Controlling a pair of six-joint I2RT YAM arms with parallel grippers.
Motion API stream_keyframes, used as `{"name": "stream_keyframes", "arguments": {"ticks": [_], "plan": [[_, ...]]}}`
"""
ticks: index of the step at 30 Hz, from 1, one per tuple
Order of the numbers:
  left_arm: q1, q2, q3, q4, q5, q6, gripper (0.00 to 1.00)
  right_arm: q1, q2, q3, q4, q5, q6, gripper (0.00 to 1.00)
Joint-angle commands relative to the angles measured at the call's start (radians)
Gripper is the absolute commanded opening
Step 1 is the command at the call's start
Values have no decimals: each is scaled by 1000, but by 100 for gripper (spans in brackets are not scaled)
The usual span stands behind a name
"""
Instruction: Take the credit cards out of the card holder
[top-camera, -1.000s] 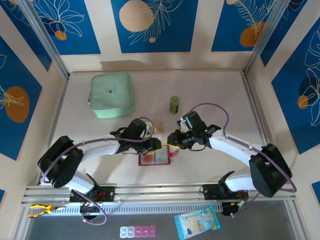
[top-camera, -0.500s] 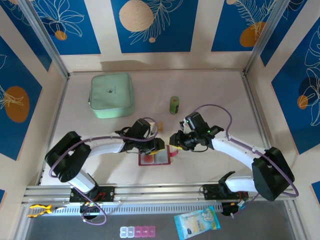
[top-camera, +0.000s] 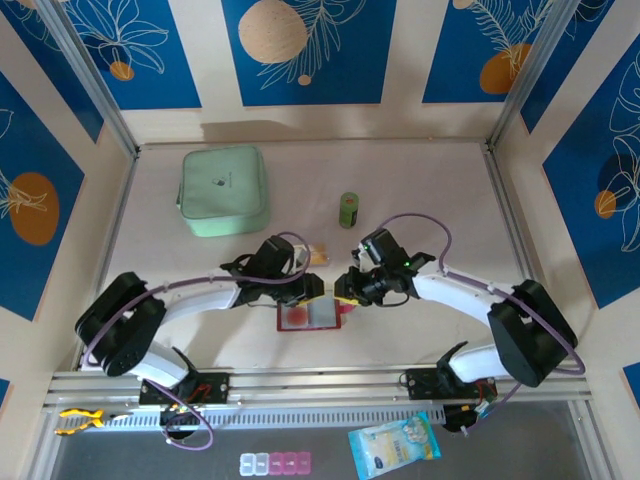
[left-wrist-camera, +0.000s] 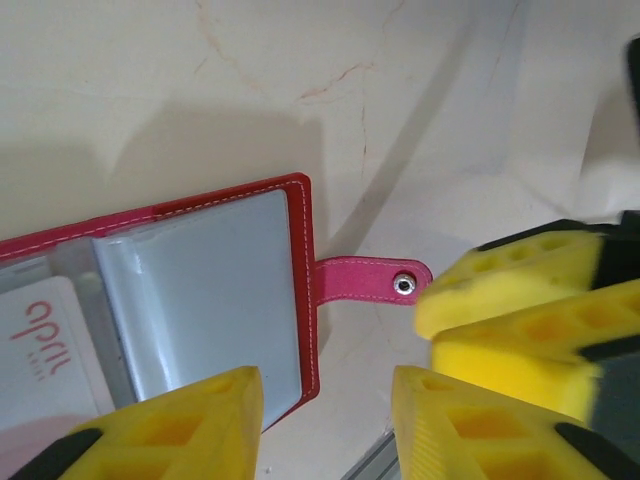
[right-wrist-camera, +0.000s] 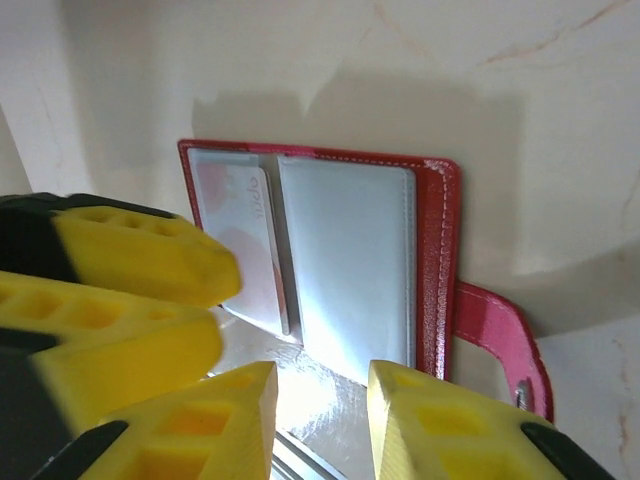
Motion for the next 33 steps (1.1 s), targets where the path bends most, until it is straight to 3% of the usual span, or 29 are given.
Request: {"name": "stream_keyframes", "arguments": {"ticks": [1, 17, 33], "plan": [[29, -52, -42, -31, -28, 9, 35, 33, 49, 45, 26, -29, 16, 29], [142, -210, -183, -125, -40, 42, 16, 138, 243, 161, 75, -45, 31, 19], [161, -178, -219, -107, 1, 66, 6, 142, 360, 142, 56, -8, 1, 16]]}}
